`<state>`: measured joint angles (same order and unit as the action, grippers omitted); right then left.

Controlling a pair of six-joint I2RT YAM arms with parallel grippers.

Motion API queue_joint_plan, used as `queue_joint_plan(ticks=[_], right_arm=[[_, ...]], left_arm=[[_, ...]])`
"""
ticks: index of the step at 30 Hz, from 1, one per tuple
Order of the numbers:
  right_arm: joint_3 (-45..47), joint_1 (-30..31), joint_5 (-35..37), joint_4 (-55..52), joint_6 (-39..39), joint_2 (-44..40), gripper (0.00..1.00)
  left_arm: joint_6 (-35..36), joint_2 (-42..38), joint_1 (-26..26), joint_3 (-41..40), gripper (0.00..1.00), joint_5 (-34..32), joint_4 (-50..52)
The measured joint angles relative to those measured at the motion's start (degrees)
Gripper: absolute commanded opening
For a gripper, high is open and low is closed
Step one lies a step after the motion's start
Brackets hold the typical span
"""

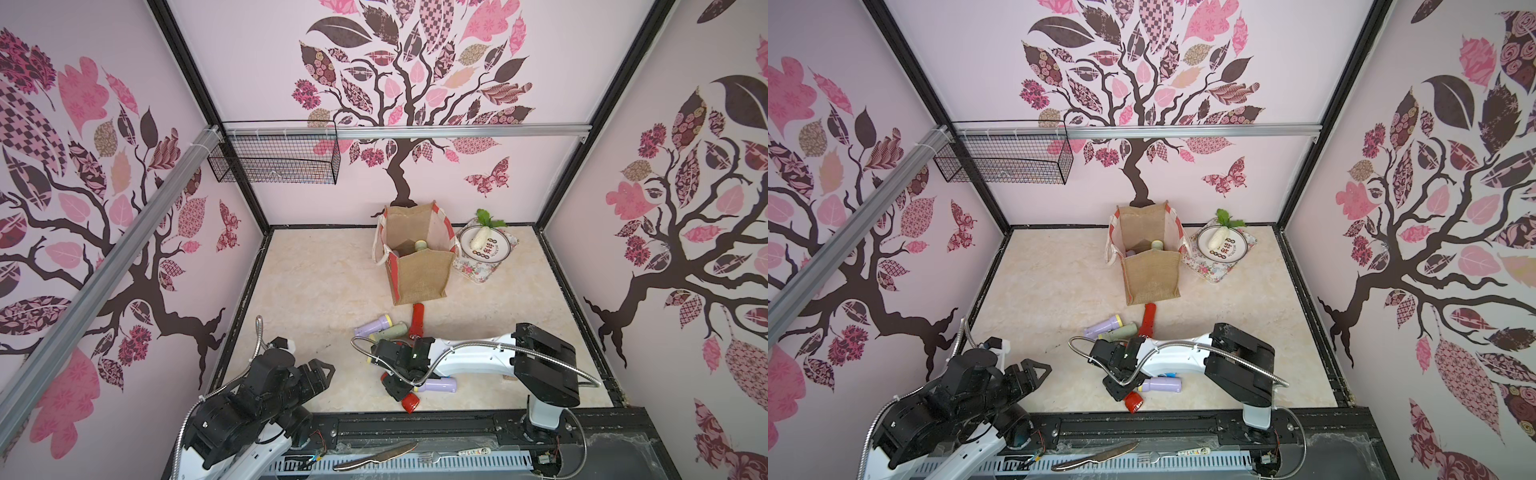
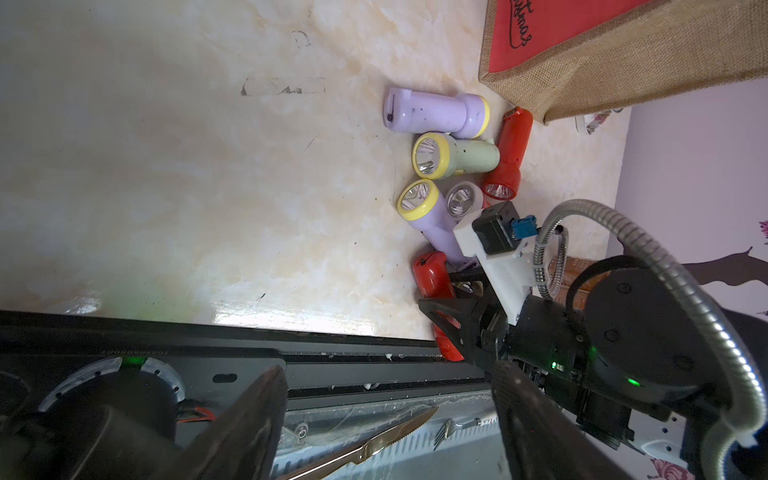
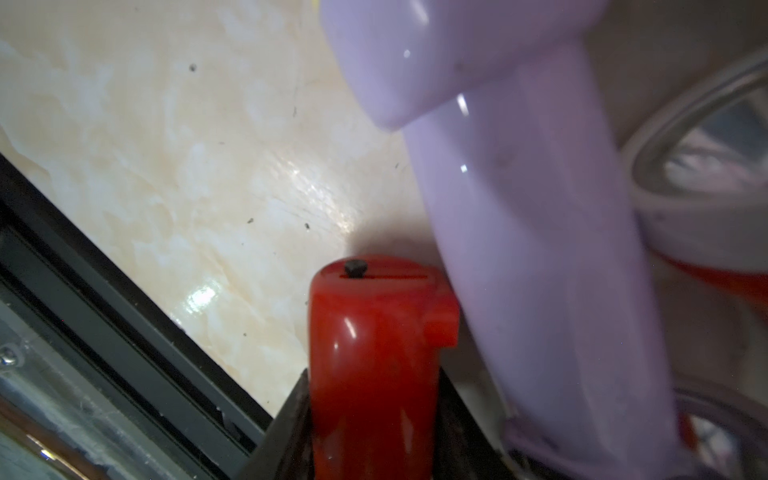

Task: Put the flashlights into the tote bags
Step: Pick up the flashlight from the center of the board.

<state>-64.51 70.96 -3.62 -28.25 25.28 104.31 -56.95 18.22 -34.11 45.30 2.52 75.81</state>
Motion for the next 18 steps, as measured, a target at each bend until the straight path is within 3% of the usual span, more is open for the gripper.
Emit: queue_joint_plan(ticks=[11, 18], right_arm=[[0.6, 0.0, 2.1, 0.1, 1.3, -11.8, 0.00], [-6.4, 0.0, 7.4, -3.6, 3.0, -15.1, 0.00]], left_arm=[[8.0, 1.4, 0.0, 4.2, 0.85, 1.5, -6.0], [14.3, 1.4, 0.0, 9.1, 0.86, 2.7, -6.3]])
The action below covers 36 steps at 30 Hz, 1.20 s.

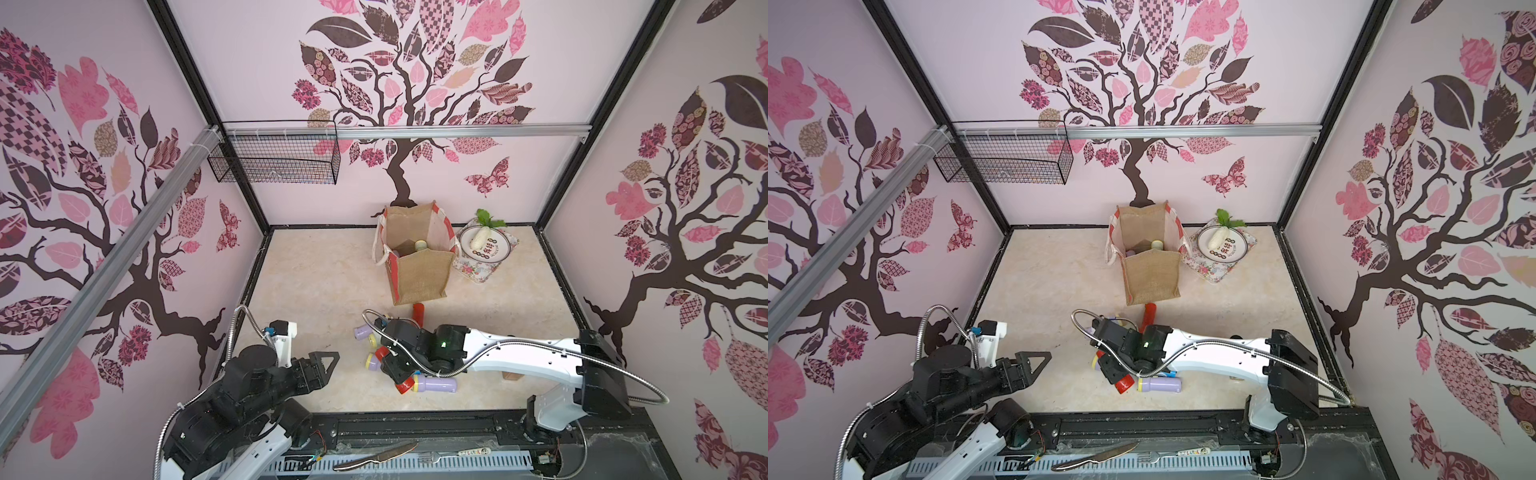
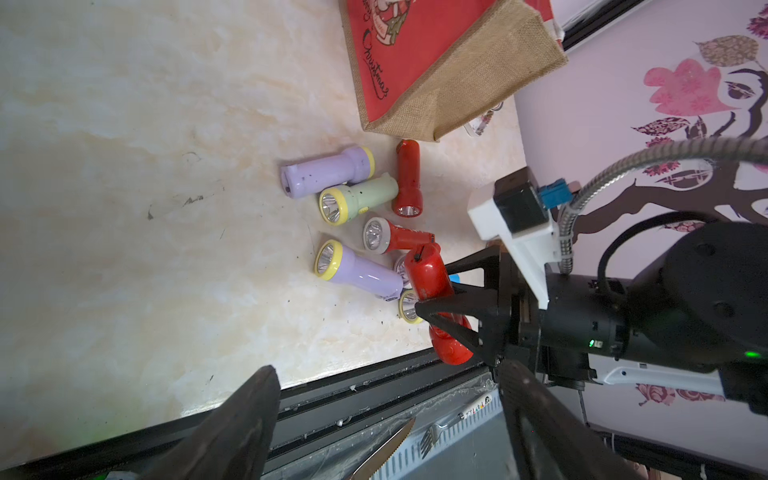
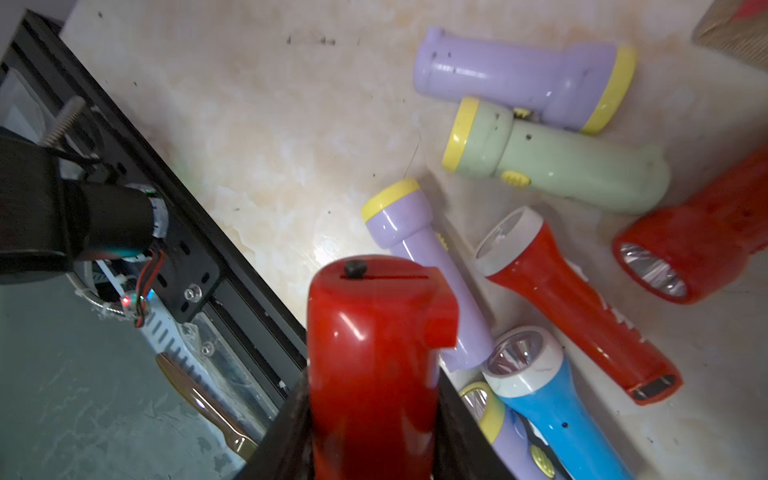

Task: Put the flashlights into the tote bags
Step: Pick up the flashlight from the center of the board, then place the flashlight in the canvas bag.

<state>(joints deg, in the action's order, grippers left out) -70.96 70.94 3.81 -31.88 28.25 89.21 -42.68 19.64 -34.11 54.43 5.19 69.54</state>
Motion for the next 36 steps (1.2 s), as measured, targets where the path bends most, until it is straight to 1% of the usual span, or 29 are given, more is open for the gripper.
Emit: queue_joint_plan(ticks=[3, 6, 8, 11, 15, 20, 25, 28, 31, 36], right_arm=[[-4.3, -0.7, 3.0, -1.8, 0.2, -1.4, 0.00], [-9.7, -3.3, 5.5, -4.0, 0.0, -2.4, 0.00], [-13.7, -5.7, 7.0, -5.2, -1.1, -2.6, 0.00], [-19.4, -9.9, 8.0, -6.6, -3.3, -2.5, 0.00], [-29.6, -15.8, 7.5, -9.3, -7.4, -0.8, 0.00], [-43.4, -23.3, 5.0, -10.7, -12.3, 5.8, 0.00], [-57.8, -28.9, 2.3, -13.5, -16.3, 17.1, 0.00], [-64.5, -31.5, 0.7, -14.5, -17.7, 23.2, 0.00], [-69.6, -33.8, -0.9, -14.8, -18.4, 28.1, 0.00], [-72.1, -36.8, -2.8, -14.1, -19.5, 32.8, 0.00]], left_arm=[[2.3, 0.2, 0.0, 1.4, 0.86, 0.2, 0.5], [4.2, 1.5, 0.0, 2.8, 0.87, 0.6, 0.9], [5.4, 3.3, 0.0, 4.0, 0.89, 0.9, 0.8], [6.9, 6.3, 0.0, 5.6, 0.98, 1.0, 0.7], [8.3, 10.5, 0.0, 8.5, 0.98, 0.9, 0.3], [10.9, 16.1, 0.0, 13.5, 0.98, -0.1, 0.2], [12.7, 22.1, 0.0, 18.5, 0.98, -0.7, -0.4], [13.7, 25.6, 0.0, 21.6, 0.98, -1.0, -0.6], [14.5, 28.6, 0.0, 24.0, 0.98, -1.3, -0.7], [15.2, 31.5, 0.0, 25.2, 0.98, -1.6, -0.8]])
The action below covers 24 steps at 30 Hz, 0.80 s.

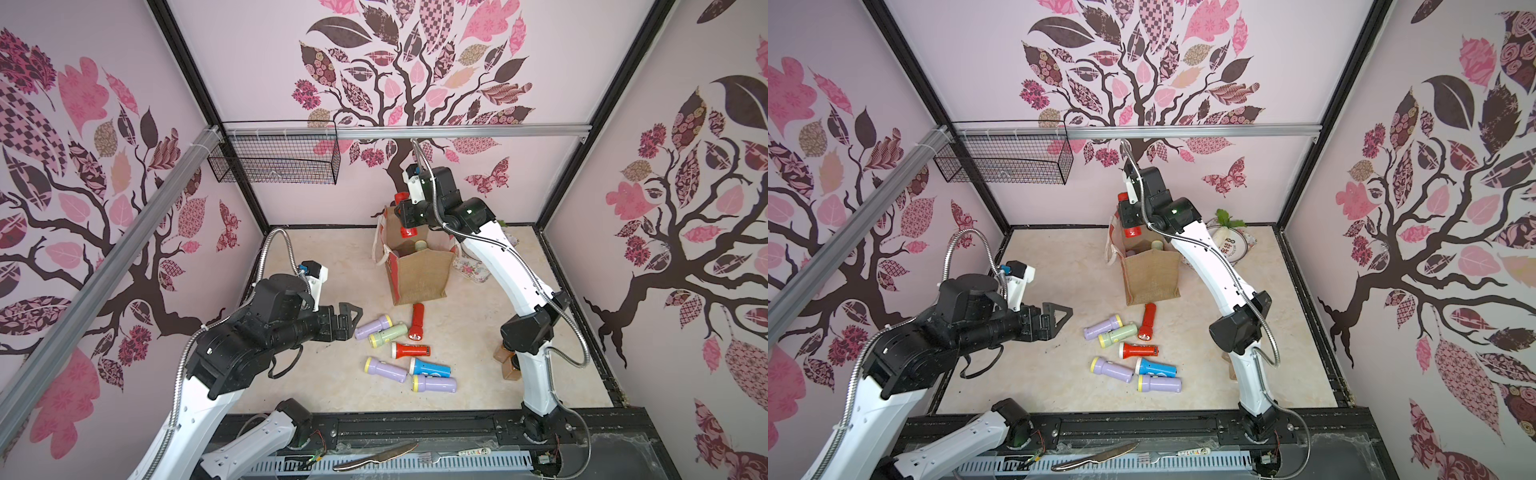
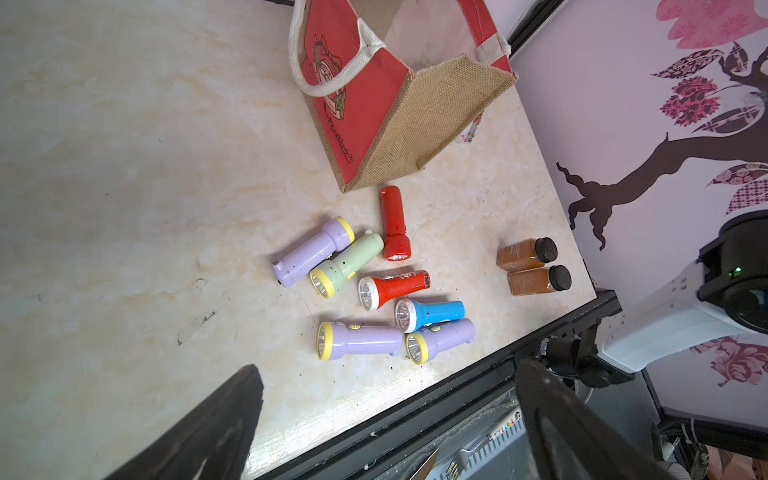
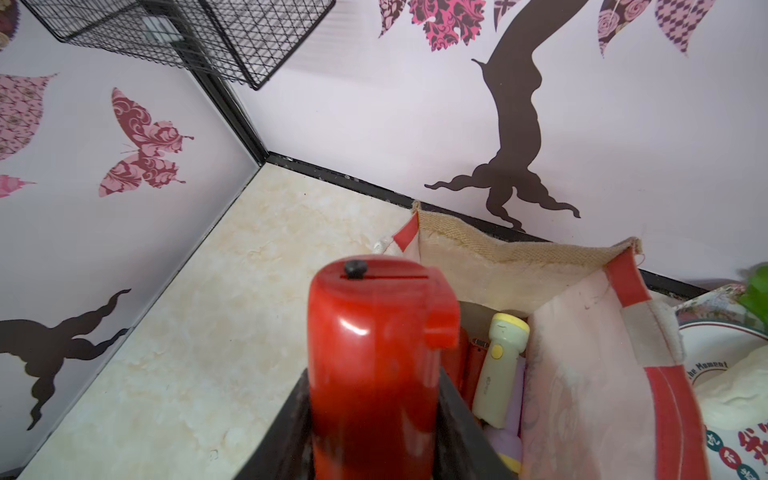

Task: Put the flashlights into the tote bags
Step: Place the flashlight in the canvas bag.

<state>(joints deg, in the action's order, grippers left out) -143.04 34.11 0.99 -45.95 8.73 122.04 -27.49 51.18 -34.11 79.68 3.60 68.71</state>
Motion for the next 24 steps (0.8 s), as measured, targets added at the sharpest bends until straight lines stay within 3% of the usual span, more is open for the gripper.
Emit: queue_joint_plan(ticks=[13, 24], right_arm=[[-3.3, -4.5, -1.4, 2.5, -0.4, 15.3, 0.00], [-3.7, -5.2, -2.2, 2.7, 0.5, 20.8, 0.00]], left_arm=[[0.1, 1.1, 0.0, 0.5, 0.98, -3.5, 0.0], [-1.0, -0.3, 0.0, 0.2, 0.98, -6.1, -0.7]])
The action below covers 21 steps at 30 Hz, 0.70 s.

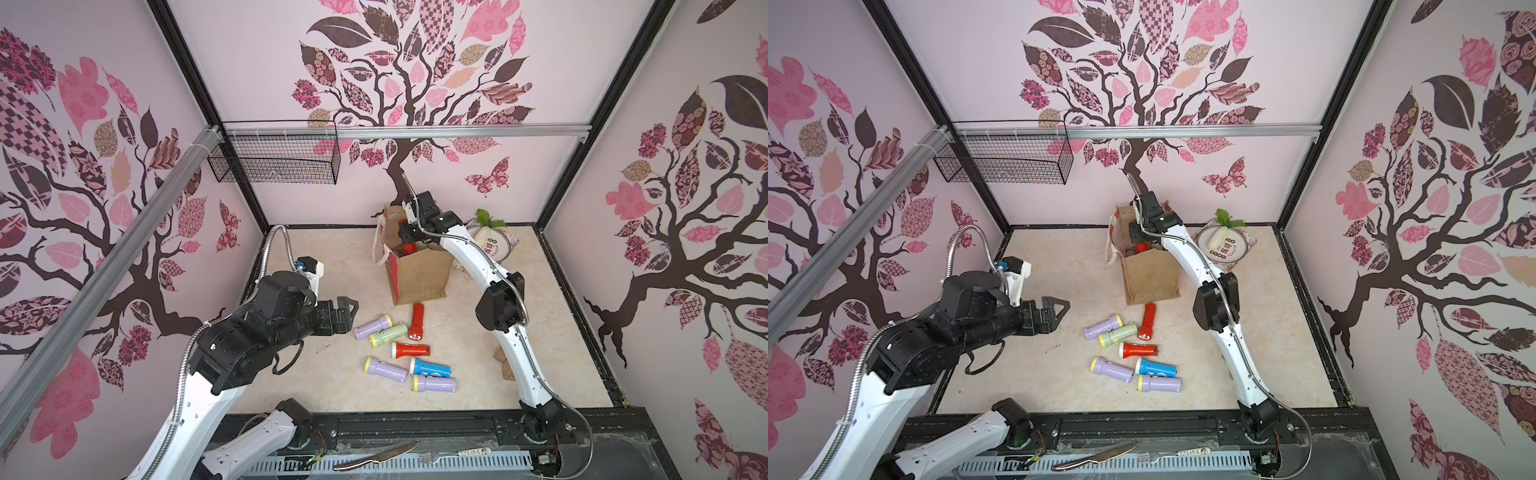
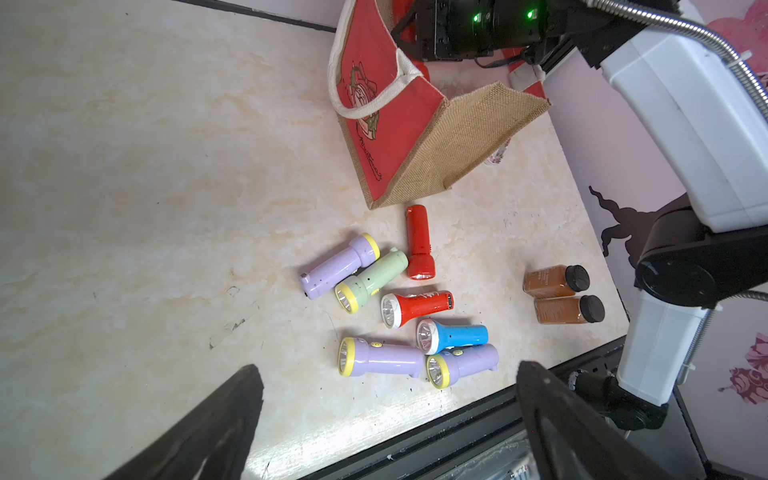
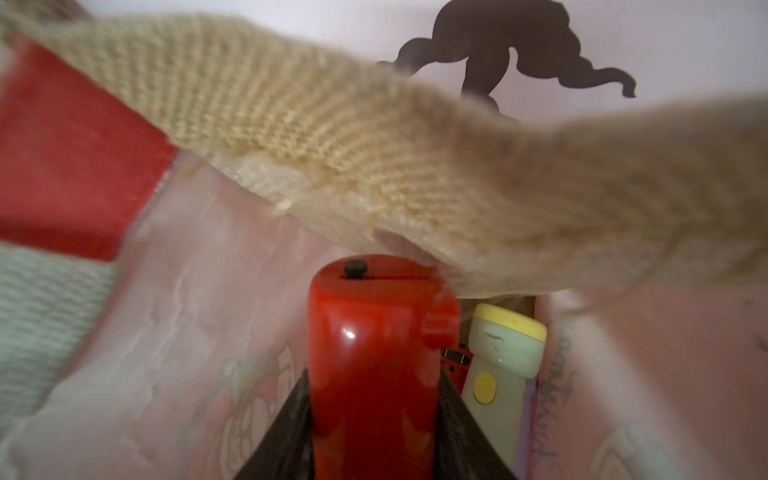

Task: Put the flashlights into the tote bags
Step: Place the flashlight in the canvas bag.

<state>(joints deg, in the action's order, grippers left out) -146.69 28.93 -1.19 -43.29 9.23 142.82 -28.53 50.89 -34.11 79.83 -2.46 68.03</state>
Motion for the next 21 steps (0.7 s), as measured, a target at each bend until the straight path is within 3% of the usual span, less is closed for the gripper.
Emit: queue_joint_plan(ticks=[3, 13, 21], right_arm=[[0.0, -0.2, 0.0, -0.4, 0.0, 0.5, 0.03], [0.0, -0.2, 0.1, -0.1, 0.7, 0.3, 0.53], [0.0, -0.2, 0.0, 1.1, 2.0, -1.1, 0.79]], left_arm=[[-0.3, -0.3, 0.0, -0.5, 0.98, -0.4, -0.5], [-1.7, -2.1, 0.0, -1.8, 0.98, -1.6, -1.7], [-1.8, -2.5, 0.0, -2.0, 0.98, -2.1, -1.7]])
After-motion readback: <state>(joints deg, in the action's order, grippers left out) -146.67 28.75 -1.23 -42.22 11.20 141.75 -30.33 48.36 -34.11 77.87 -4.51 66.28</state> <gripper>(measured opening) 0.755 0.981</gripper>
